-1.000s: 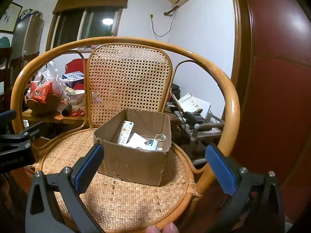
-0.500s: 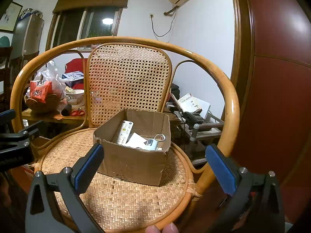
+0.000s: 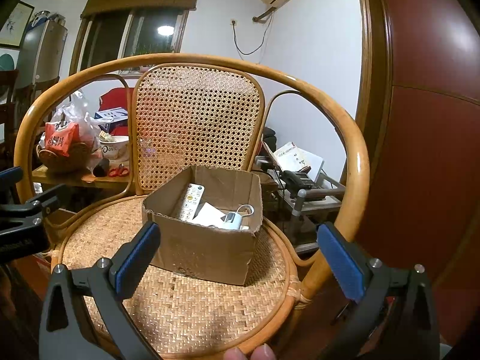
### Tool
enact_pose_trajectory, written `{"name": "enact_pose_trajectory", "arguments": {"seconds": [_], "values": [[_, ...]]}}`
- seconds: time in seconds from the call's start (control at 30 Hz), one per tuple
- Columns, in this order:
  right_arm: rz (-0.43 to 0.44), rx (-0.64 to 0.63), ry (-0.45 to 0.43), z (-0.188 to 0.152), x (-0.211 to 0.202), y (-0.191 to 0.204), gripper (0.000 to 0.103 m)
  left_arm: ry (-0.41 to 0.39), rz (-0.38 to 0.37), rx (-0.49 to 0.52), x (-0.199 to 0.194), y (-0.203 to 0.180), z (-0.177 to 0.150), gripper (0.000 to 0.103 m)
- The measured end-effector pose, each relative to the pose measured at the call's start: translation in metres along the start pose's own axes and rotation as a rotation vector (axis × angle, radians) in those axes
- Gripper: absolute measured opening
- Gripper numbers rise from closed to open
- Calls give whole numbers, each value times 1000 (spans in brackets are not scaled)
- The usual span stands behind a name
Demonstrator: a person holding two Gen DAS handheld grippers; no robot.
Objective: Organize rigid objects
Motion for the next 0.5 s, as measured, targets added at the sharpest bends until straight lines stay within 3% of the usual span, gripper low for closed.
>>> {"name": "enact_pose_trajectory", "arguments": {"seconds": [0.5], "values": [[-2, -3, 3, -1, 1, -1, 103, -10, -12, 0, -2, -1, -1, 103]]}}
Point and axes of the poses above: each gripper's, at about its wrist camera, not at the fingertips, and x roughly the way its jaws point, y to its left, z to its top, the point moved 4 cm from there along x, roughly the way its jaws point, and after that the axes turned 12 degrees about -y, right-handed, at the moved point
